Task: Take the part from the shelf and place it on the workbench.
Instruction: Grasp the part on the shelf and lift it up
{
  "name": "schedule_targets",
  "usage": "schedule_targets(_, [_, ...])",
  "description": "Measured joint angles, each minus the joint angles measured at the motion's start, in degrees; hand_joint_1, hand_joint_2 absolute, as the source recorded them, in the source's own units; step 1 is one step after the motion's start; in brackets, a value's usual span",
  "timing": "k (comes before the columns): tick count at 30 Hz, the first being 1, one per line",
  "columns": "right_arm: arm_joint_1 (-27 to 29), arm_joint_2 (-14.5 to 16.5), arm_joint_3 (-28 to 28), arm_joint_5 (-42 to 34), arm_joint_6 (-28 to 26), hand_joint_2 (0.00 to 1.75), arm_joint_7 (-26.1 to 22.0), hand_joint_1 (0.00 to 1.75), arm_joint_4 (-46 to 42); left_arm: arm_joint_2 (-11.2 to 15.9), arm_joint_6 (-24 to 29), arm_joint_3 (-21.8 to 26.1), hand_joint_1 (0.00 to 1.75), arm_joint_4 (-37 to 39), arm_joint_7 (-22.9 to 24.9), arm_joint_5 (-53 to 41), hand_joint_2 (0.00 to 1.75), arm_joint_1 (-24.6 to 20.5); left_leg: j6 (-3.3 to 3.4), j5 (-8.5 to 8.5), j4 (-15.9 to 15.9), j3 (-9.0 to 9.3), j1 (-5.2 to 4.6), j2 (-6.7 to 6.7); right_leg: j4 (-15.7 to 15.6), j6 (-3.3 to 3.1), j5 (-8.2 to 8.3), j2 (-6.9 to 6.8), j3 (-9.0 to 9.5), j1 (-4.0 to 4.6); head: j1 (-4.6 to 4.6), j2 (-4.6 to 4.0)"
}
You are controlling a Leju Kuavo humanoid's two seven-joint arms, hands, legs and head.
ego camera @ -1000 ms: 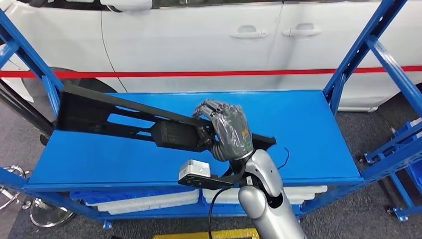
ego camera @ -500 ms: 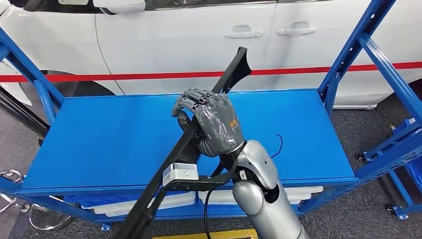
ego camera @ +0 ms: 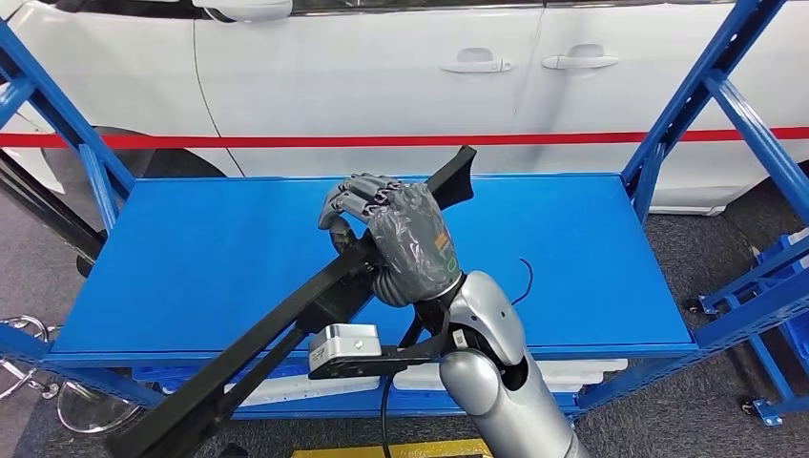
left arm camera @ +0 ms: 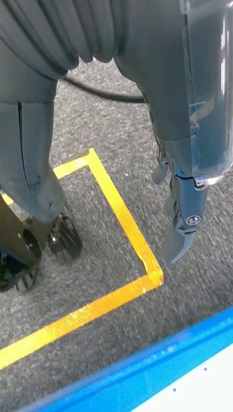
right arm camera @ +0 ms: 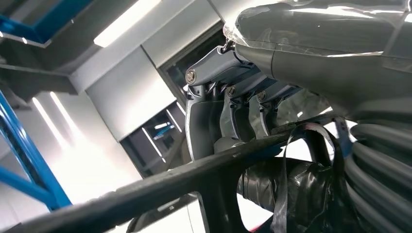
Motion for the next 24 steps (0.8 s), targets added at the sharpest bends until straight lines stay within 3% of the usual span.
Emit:
schedule_targets(3, [0.3,0.0,0.0,0.0,-0.8,1.75,-0.1,1.75,0.0,0.3,0.0,-0.4,0.00,0.1,0.0,0.3,1.75,-0.2,-0.96,-0.14,0.1,-0.23,-0.01,0.05,-1.2,-0.60,0.09,0.23,0.30,0.16,-0.01,0.00])
schedule_targets(5, [0.4,0.1,0.0,-0.4,-1.2,1.75,-0.3,1.75,0.0,0.6,0.0,-0.7,0.00,0.2,0.4,0.6,1.75,-0.3,-1.55,-1.40,1.5,-0.75,0.10,0.09,-1.7,-1.22,0.29,0.18,0.52,-0.08,-0.02,0.01])
schedule_targets(6, [0.4,0.2,0.0,-0.7,-1.4,1.75,-0.5,1.75,0.0,0.7,-0.1,-0.8,0.00,0.3,0.8,0.7,1.75,-0.4,-1.82,-2.79,3.7,-1.65,0.16,0.10,-1.9,-1.49,0.37,0.10,0.63,-0.23,-0.02,0.01])
schedule_targets(8, [0.5,0.4,0.0,-1.2,-1.6,1.75,-0.9,1.75,-0.1,0.8,-0.1,-0.9,0.00,0.5,1.6,1.1,1.75,-0.3,-2.28,-6.46,11.2,-5.02,0.26,0.12,-1.9,-1.76,0.33,0.02,0.66,-0.18,-0.02,0.01])
schedule_targets(10, [0.7,0.5,0.0,-1.6,-1.7,1.75,-1.3,1.75,-0.1,1.0,0.0,-0.9,0.00,0.6,2.4,1.3,1.75,-0.1,-2.47,-7.79,16.5,-7.66,0.31,0.12,-1.8,-1.83,0.28,0.04,0.69,-0.10,-0.02,0.01])
schedule_targets(11, [0.8,0.5,0.0,-1.9,-1.6,1.75,-1.4,1.75,-0.1,1.1,0.0,-0.9,0.00,0.7,2.8,1.4,1.75,-0.1,-2.43,-6.77,16.0,-7.55,0.30,0.12,-1.8,-1.84,0.26,0.08,0.73,-0.07,-0.02,0.01])
schedule_targets(12, [0.8,0.5,0.0,-2.1,-1.6,1.75,-1.4,1.75,-0.1,1.2,0.1,-0.9,0.00,0.7,3.1,1.5,1.75,0.0,-2.29,-4.81,13.2,-6.32,0.30,0.12,-1.7,-1.83,0.24,0.13,0.80,-0.06,-0.02,0.00])
schedule_targets(14, [0.8,0.5,0.1,-2.7,-1.6,1.75,-1.7,1.75,-0.3,1.4,0.1,-1.0,0.00,0.8,4.2,1.8,1.75,0.0,-1.79,-0.91,4.9,-2.51,0.16,0.09,-1.6,-1.72,0.21,0.23,0.90,0.09,-0.02,0.00])
schedule_targets(15, [0.9,0.5,0.2,-3.1,-1.6,1.75,-1.9,1.75,-0.4,1.4,0.1,-1.0,0.00,0.9,4.8,2.0,1.75,0.0,-1.51,0.17,2.0,-1.18,0.04,0.05,-1.5,-1.53,0.27,0.27,0.83,0.18,-0.02,0.00])
schedule_targets(16, [0.9,0.5,0.2,-3.5,-1.5,1.75,-2.1,1.75,-0.6,1.5,0.1,-1.0,0.00,0.9,5.5,2.3,1.75,0.0,-1.28,0.58,0.4,-0.54,-0.10,0.01,-1.5,-1.31,0.36,0.31,0.71,0.25,-0.01,0.01])
schedule_targets(19, [1.2,0.5,0.3,-4.4,-1.5,1.75,-2.2,1.75,-0.9,1.7,0.0,-1.0,0.00,1.2,6.5,2.8,1.75,0.4,-0.54,1.13,-0.3,-0.59,-0.09,0.05,-1.5,-0.41,0.47,0.35,0.52,0.25,-0.01,0.00])
schedule_targets(21, [1.3,0.5,0.3,-5.1,-1.5,1.75,-2.3,1.75,-1.2,1.8,-0.2,-1.0,0.00,1.3,6.7,2.9,1.75,0.4,0.32,1.91,-0.9,-0.83,0.19,0.26,0.9,0.09,-2.09,0.26,-0.29,0.24,0.01,0.01])
schedule_targets(24, [1.8,0.5,0.3,-5.8,-1.5,1.75,-2.4,1.75,-1.4,1.9,-0.3,-1.0,0.00,1.5,6.8,3.2,1.75,0.4,0.91,2.74,-0.9,-1.96,0.18,0.48,10.8,0.52,-8.72,0.16,-3.57,0.02,0.02,0.02])
